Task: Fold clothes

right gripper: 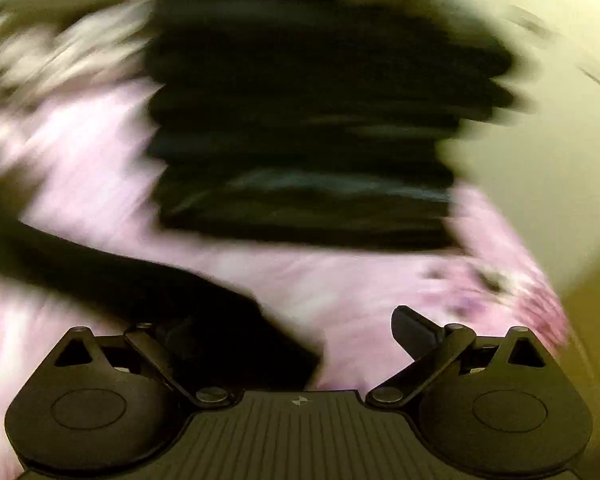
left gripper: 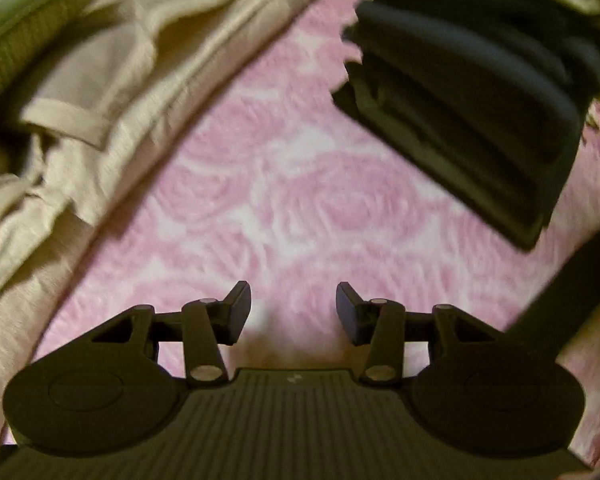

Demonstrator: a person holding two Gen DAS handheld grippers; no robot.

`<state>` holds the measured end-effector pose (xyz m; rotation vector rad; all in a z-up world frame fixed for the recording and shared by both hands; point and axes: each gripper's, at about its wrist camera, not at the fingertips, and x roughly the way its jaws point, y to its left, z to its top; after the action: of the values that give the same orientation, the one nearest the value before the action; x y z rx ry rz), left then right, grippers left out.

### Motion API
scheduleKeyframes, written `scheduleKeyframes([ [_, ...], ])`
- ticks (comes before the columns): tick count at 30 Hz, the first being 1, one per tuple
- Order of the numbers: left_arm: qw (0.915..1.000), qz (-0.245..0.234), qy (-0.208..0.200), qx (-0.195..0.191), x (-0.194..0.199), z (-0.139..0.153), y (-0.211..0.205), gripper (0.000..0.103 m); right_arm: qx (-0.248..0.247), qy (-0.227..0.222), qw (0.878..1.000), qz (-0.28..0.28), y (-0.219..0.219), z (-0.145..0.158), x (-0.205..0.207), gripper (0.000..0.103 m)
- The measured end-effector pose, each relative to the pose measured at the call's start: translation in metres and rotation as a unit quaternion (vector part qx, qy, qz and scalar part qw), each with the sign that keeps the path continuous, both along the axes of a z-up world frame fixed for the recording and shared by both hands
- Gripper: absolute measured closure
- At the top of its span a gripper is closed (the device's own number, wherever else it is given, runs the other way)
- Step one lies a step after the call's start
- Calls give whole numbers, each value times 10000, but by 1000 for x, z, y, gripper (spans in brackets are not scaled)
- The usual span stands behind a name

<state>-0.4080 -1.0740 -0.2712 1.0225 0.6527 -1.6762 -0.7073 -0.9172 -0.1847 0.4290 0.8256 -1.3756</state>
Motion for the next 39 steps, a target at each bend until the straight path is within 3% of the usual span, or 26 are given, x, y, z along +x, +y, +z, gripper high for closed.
scheduleKeyframes([
  [2, 10000, 15, 35, -67, 2, 9, 3, 61, 136, -168, 9997, -97, -6, 2, -10, 4],
  [7, 9996, -259, -41, 102, -7, 5, 40, 59, 525, -89, 9972, 525, 2, -19, -3, 4],
  [12, 9967, -613, -218, 479, -25, -22, 91, 59, 1018, -1112, 9883, 213, -7, -46, -6, 4],
  [15, 9940, -853, -350, 583, -36, -31, 123, 59, 1097, -1769, 9773, -393, -31, -59, -17, 4],
  [18, 9939, -787, -243, 729, -38, -31, 151, 58, 1303, -2368, 9563, -1114, -51, -74, -31, 40],
  [19, 9938, -750, -227, 785, -36, -30, 158, 58, 1349, -2407, 9532, -1237, -57, -75, -32, 46],
  [20, 9939, -707, -244, 807, -34, -29, 166, 58, 1358, -2322, 9555, -1209, -60, -72, -30, 55],
  [21, 9940, -659, -259, 829, -32, -27, 174, 57, 1343, -2122, 9615, -1115, -61, -67, -25, 71],
  [25, 9950, -197, -225, 954, -10, -17, 204, 57, 1156, -1497, 9767, -1014, -57, -50, -8, 67],
  [26, 9950, -51, -237, 970, -3, -15, 211, 57, 1139, -1431, 9772, -1079, -54, -49, -5, 59],
  [27, 9947, 112, -275, 983, 5, -12, 220, 57, 1123, -1364, 9776, -1145, -52, -48, -2, 34],
  [28, 9942, 275, -314, 995, 14, -10, 229, 57, 1082, -1321, 9778, -1212, -48, -46, 0, 22],
  [33, 9867, 1213, -454, 980, 70, 6, 284, 55, 1229, -1128, 9792, -1153, -13, -35, 29, 22],
  [36, 9777, 1785, -519, 979, 111, 16, 330, 54, 1509, -1108, 9778, -942, 14, -31, 66, 22],
  [39, 9661, 2331, -519, 979, 152, 26, 382, 52, 1751, -1163, 9769, -378, 50, -23, 121, 22],
])
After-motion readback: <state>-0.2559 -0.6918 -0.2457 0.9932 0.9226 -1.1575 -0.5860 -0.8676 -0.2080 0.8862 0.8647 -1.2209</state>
